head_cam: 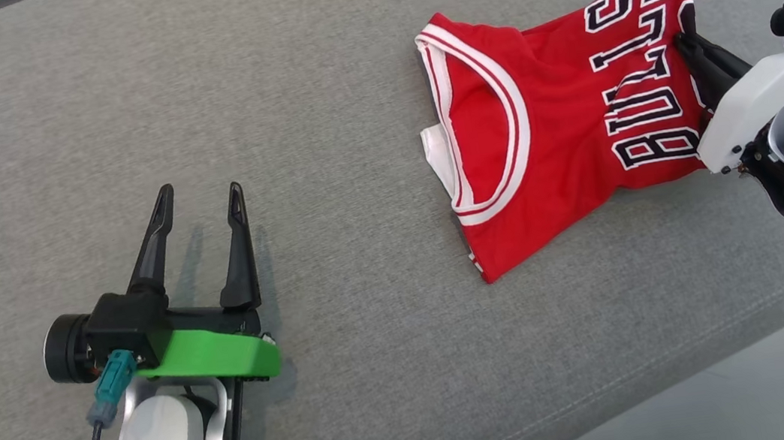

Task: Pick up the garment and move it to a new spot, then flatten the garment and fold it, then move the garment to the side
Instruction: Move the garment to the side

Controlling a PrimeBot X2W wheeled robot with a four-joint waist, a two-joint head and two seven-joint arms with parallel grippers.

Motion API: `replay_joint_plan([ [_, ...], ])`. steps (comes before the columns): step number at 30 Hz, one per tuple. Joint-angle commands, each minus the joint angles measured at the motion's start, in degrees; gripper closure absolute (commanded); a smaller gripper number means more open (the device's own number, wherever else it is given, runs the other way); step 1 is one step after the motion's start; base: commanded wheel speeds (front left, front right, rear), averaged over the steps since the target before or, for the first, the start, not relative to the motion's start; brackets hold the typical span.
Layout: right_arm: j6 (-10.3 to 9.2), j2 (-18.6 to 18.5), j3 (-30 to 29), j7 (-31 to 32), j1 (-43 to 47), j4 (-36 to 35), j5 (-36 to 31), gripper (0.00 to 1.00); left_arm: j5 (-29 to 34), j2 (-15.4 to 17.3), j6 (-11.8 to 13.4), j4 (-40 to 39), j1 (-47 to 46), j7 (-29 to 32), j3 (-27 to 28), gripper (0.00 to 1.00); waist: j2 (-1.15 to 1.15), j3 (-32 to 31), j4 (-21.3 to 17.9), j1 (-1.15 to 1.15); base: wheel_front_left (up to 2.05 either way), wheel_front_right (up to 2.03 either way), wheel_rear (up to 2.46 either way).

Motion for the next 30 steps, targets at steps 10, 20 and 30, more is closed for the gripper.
replay_joint_plan([
  [10,-0.1,0.8,1.48,-4.38,-7.16,6.31,-2.93,1.0,0.02,0.76,0.38,0.7,-1.04,-0.01,0.08,0.0,0.31,4.18,-3.54,0.0,0.0,0.0,0.0],
  [20,-0.1,-0.74,1.06,-7.71,-15.05,16.12,-7.26,1.0,-0.88,1.4,0.84,-1.0,1.8,-0.01,1.01,0.0,0.31,5.33,0.25,0.0,0.0,0.0,0.0],
  [30,-0.1,-6.52,-2.65,-11.33,-21.68,25.54,-9.11,1.0,-0.03,3.37,1.8,-7.03,3.22,1.9,0.81,0.0,0.31,8.55,2.87,0.0,0.0,0.0,0.0],
])
